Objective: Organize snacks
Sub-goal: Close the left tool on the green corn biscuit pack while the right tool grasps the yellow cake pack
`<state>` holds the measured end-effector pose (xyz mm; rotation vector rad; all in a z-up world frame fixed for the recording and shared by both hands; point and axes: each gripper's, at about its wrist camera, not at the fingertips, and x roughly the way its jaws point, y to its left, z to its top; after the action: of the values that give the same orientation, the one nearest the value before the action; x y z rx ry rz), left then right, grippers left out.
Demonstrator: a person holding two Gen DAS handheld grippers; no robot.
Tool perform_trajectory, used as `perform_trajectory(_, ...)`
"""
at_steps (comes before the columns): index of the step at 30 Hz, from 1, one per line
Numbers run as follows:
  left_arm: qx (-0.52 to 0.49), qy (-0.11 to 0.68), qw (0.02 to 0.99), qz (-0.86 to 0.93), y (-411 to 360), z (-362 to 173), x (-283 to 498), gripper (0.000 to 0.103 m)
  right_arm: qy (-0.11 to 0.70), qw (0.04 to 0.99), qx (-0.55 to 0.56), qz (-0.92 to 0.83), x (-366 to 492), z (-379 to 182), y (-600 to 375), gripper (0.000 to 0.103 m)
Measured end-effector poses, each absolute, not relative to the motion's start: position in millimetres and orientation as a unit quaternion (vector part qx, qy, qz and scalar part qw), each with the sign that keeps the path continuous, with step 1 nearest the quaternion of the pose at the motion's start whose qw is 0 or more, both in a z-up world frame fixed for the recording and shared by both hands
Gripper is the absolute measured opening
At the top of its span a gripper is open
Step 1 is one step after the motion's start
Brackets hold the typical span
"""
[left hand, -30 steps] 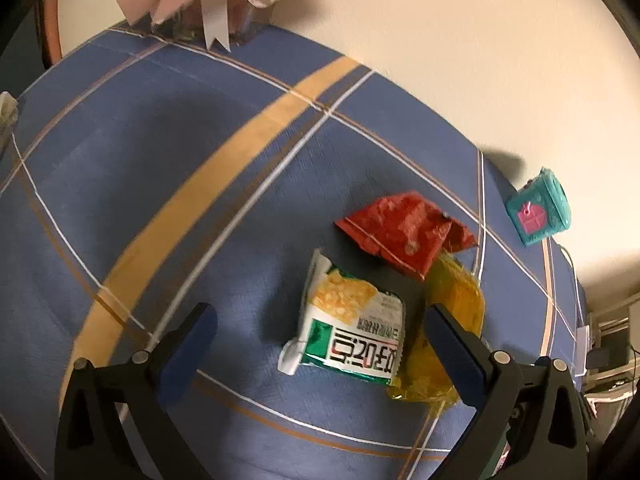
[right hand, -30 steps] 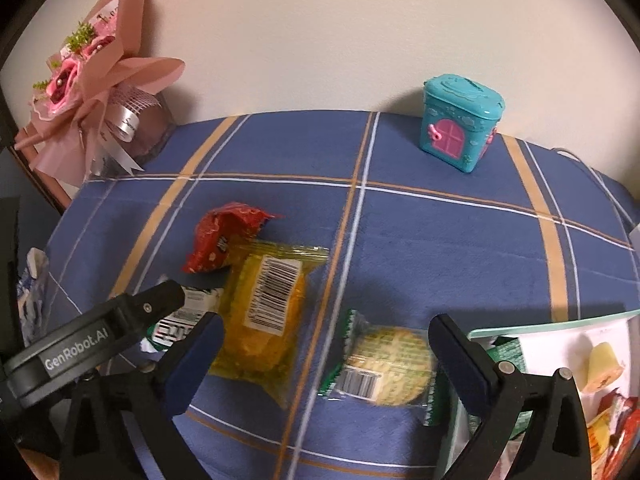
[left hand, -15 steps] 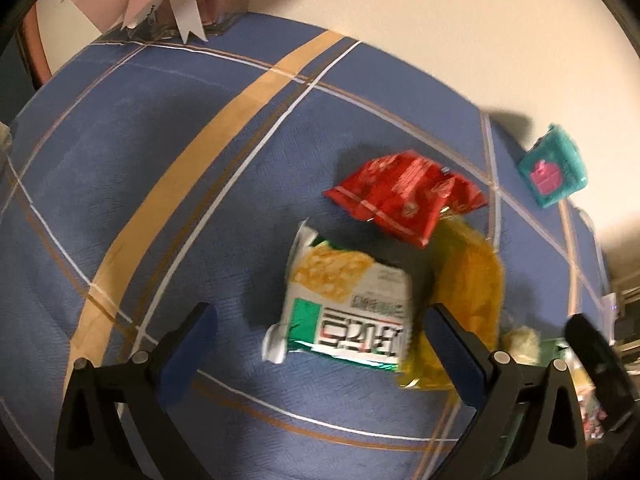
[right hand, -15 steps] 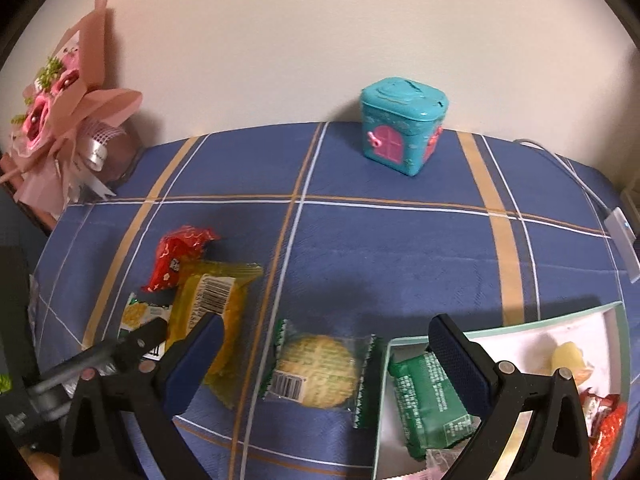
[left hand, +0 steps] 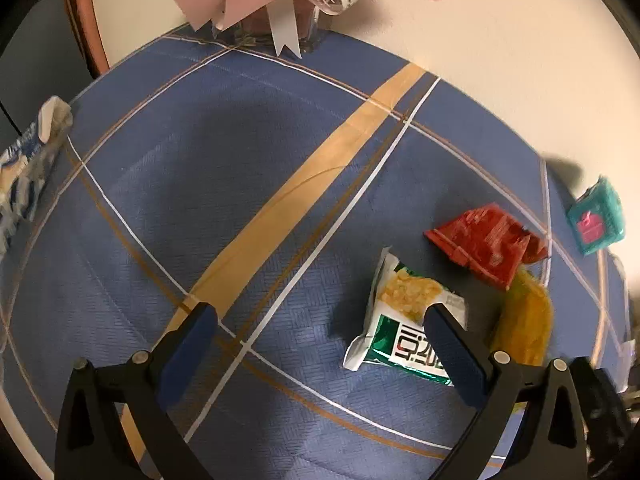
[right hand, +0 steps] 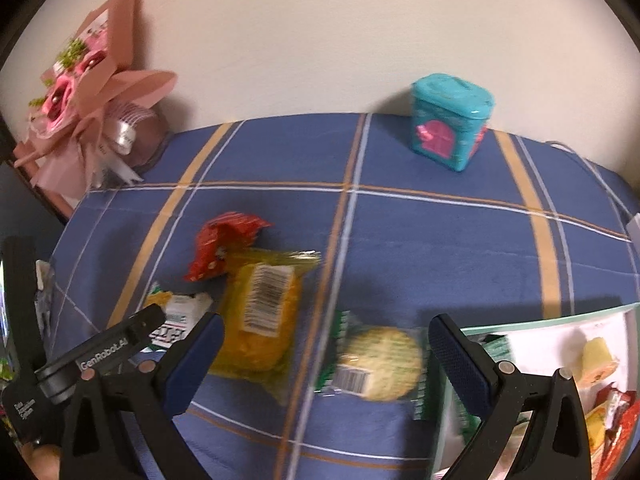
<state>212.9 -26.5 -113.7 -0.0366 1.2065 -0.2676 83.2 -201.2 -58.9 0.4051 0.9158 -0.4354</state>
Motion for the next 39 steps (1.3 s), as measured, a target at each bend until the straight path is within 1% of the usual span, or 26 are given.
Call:
perform_trajectory(3,-0.037,0.563,0.814,-0.134,-25.2,-111.9,218.2,0.103,0.446,0.848,0.202,-0.205,91.4,-64.5,-196.7,0.103)
perform_trajectory(10,-0.053,0.562,0.813,-0.14,-23.9,-109.0,226.4,0.103,0.481,0.831,0.182,-0.211,114.2,-77.4,-189.4,0.103)
perform_trajectory(16,-0.04,0.564,0.806,-0.175,-37.4,-109.5,222.9,0.103,0.498,0.826,0.16,-0.209,128.7,-89.1,-181.6,0.103)
perform_trajectory(22,-0.023,0.577,0.793,-0.194,-54.5,-119.7,218.9,0.103,0.499,0.83,0.129,-0.215,127.5,-100.5,-176.1,0.103)
perform_trajectory(25,-0.019,0.579,0.79,-0.201,-61.3,-123.6,217.7,0.103,0.484,0.842,0.114,-0.21,123.9,-100.5,-173.6,0.094)
perform_trajectory(27,-0.02,0.581,0.788,-0.203,-63.4,-126.1,215.5,0.103,0.477,0.848,0.11,-0.204,121.5,-100.2,-172.2,0.084)
perform_trajectory(28,-0.022,0.584,0.786,-0.202,-64.1,-128.3,215.3,0.103,0.476,0.849,0.112,-0.198,121.6,-101.3,-172.0,0.082)
perform_trajectory(30,-0.018,0.584,0.787,-0.201,-64.5,-130.4,214.1,0.103,0.476,0.851,0.115,-0.19,121.1,-103.4,-170.8,0.073)
perform_trajectory(31,-0.014,0.582,0.788,-0.2,-65.2,-130.5,212.9,0.102,0.475,0.852,0.113,-0.188,120.9,-104.6,-169.4,0.072)
perform_trajectory(32,-0.011,0.582,0.789,-0.199,-65.8,-131.1,211.7,0.101,0.473,0.854,0.111,-0.187,120.5,-105.2,-168.6,0.066)
perform_trajectory(33,-0.008,0.581,0.79,-0.197,-66.2,-131.1,210.9,0.099,0.471,0.855,0.112,-0.187,120.1,-105.3,-168.3,0.057)
perform_trajectory(34,-0.004,0.578,0.793,-0.194,-66.6,-130.9,210.0,0.096,0.471,0.855,0.117,-0.184,119.7,-105.7,-168.4,0.053)
perform_trajectory(37,0.009,0.573,0.797,-0.189,-67.4,-129.7,205.7,0.089,0.472,0.855,0.119,-0.181,118.6,-106.7,-168.0,0.05)
perform_trajectory(39,0.019,0.57,0.8,-0.185,-69.1,-128.9,202.8,0.082,0.471,0.855,0.123,-0.18,116.7,-106.6,-169.6,0.049)
